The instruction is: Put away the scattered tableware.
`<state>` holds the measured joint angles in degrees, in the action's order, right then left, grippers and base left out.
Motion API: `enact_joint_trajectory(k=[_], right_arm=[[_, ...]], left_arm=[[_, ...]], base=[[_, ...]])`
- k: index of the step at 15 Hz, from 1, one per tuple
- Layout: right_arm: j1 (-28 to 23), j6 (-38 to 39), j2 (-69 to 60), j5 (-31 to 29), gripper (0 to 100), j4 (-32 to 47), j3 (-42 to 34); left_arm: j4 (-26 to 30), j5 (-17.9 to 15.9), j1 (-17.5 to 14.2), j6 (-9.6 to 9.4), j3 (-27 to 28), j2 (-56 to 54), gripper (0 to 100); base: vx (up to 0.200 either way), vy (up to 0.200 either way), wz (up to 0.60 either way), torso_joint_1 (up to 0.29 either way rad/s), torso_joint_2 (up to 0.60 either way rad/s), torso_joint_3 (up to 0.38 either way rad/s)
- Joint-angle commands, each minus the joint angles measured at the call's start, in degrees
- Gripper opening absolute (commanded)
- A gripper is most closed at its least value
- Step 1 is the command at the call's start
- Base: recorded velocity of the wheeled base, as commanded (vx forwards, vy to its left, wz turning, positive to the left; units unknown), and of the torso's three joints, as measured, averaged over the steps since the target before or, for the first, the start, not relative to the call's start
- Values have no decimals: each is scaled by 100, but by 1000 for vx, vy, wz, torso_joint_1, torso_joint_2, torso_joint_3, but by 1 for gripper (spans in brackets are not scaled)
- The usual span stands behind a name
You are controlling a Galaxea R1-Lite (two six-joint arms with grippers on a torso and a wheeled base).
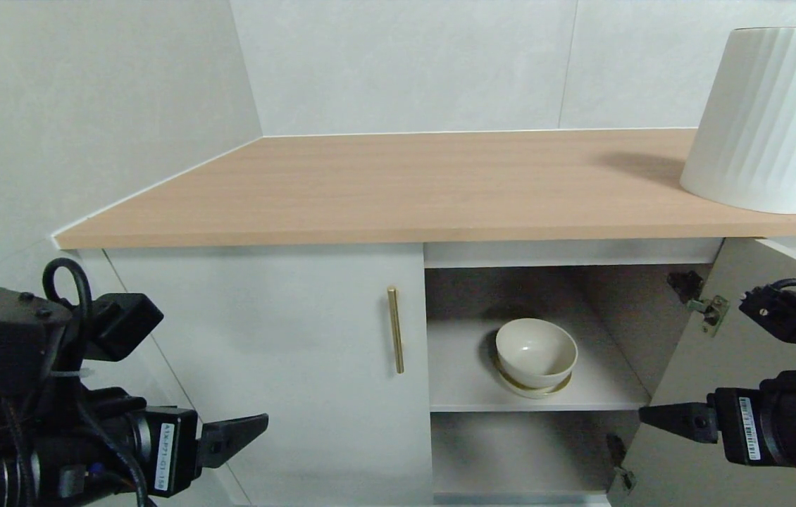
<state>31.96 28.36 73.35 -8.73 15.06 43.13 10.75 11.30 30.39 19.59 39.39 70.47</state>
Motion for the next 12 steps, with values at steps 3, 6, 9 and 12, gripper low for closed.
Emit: enact_joint_trajectory(k=[3, 6, 9, 12], right_arm=[[3, -5, 13, 3, 100, -3, -15], [12, -5, 13, 3, 100, -3, -15], [12, -5, 4, -6, 100, 6, -15], [12, -5, 4, -6, 100, 6, -33]], left_arm=[[-3, -5, 2, 1, -10, 63, 100], [-3, 4, 2, 1, -10, 54, 100], [-3, -5, 2, 1, -19, 63, 100], [-3, -5, 2, -8, -19, 63, 100]], base=[[-133, 0, 0, 2, 0, 2], [-200, 0, 0, 2, -1, -1], [-200, 0, 0, 1, 2, 2], [-200, 0, 0, 4, -2, -1]])
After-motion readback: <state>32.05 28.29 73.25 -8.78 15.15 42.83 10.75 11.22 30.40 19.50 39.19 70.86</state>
